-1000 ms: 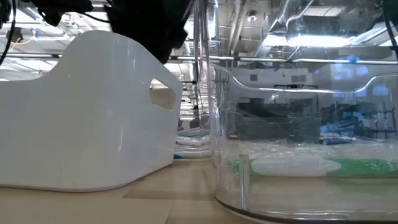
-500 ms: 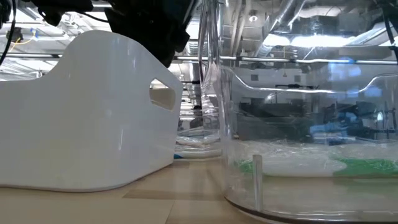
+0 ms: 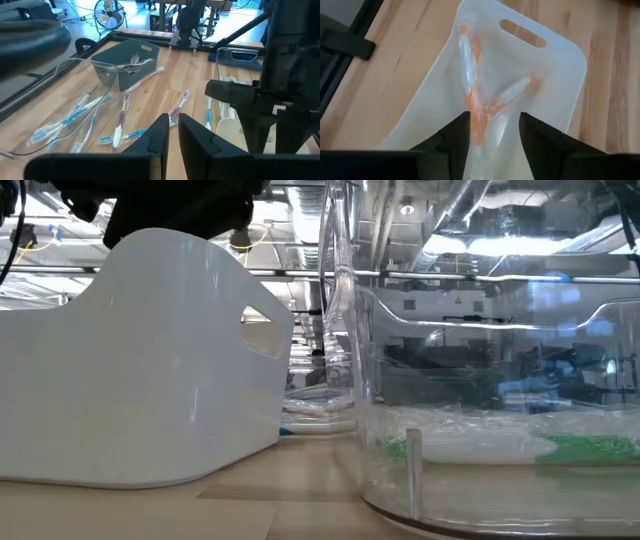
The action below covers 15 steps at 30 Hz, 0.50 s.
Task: Pick & Place Toothbrushes
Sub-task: Put the orange toothbrush into the white bin
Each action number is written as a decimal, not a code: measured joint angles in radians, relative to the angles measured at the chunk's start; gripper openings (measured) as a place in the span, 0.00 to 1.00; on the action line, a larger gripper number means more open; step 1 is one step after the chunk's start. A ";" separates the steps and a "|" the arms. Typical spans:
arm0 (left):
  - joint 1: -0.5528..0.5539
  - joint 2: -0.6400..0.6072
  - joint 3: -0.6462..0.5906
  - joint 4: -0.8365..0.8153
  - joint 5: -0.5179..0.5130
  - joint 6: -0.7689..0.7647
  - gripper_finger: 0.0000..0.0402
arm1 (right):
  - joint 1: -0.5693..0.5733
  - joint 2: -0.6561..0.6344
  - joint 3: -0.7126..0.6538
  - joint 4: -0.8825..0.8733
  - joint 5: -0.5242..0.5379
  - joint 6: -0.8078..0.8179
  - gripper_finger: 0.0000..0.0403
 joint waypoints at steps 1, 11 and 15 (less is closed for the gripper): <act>0.000 0.000 0.000 0.000 0.000 0.000 0.09 | 0.001 0.000 0.002 0.000 0.000 -0.007 0.40; 0.000 0.000 0.000 0.000 0.000 0.000 0.09 | 0.000 0.001 0.003 -0.004 -0.218 -0.160 0.05; 0.000 0.000 0.000 0.001 -0.001 0.000 0.09 | -0.008 0.010 -0.001 0.034 -0.240 -0.189 0.02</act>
